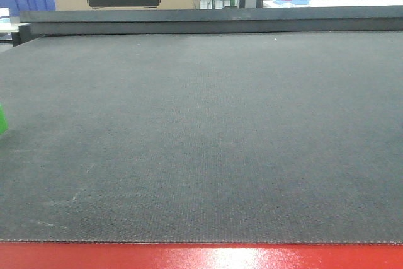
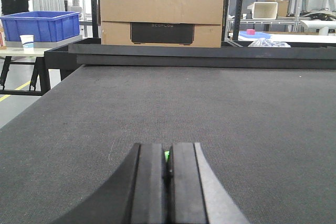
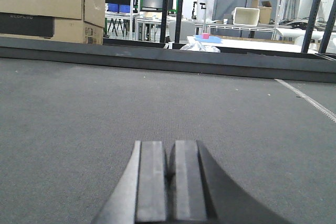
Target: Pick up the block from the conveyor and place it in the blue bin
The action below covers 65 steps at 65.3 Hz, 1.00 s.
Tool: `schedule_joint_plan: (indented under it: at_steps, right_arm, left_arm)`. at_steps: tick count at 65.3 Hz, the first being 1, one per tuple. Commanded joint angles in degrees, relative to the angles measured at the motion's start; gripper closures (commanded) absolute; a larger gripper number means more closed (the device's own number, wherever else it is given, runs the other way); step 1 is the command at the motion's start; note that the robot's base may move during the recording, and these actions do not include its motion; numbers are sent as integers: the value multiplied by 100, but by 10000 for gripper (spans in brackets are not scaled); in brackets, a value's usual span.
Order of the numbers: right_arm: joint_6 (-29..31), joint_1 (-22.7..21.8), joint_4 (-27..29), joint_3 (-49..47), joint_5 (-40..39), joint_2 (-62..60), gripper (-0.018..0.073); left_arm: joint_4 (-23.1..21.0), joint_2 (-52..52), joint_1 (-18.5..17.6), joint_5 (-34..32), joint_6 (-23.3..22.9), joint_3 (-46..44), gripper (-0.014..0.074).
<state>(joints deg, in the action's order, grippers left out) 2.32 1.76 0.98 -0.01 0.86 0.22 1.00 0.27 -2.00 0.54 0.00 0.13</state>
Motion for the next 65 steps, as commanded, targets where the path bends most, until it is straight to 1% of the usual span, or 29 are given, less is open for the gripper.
schedule_joint_plan:
  at_steps: [1, 46, 55, 60, 65]
  right_arm:
    - [36, 2, -47, 1, -128, -22, 721]
    - [36, 2, -47, 1, -128, -22, 721]
    - [36, 2, -47, 1, -433, -22, 721]
    - [36, 2, -47, 1, -780, -22, 721]
    - [36, 2, -47, -240, -552, -22, 721]
  left_arm:
    - [-21, -27, 11, -111, -63, -13, 707]
    - [-21, -27, 11, -111, -63, -13, 707]
    - [-21, -27, 11, -286, -63, -13, 707]
    - [191, -27, 11, -329, -63, -13, 707]
    - [191, -27, 11, -273, -63, -66, 707]
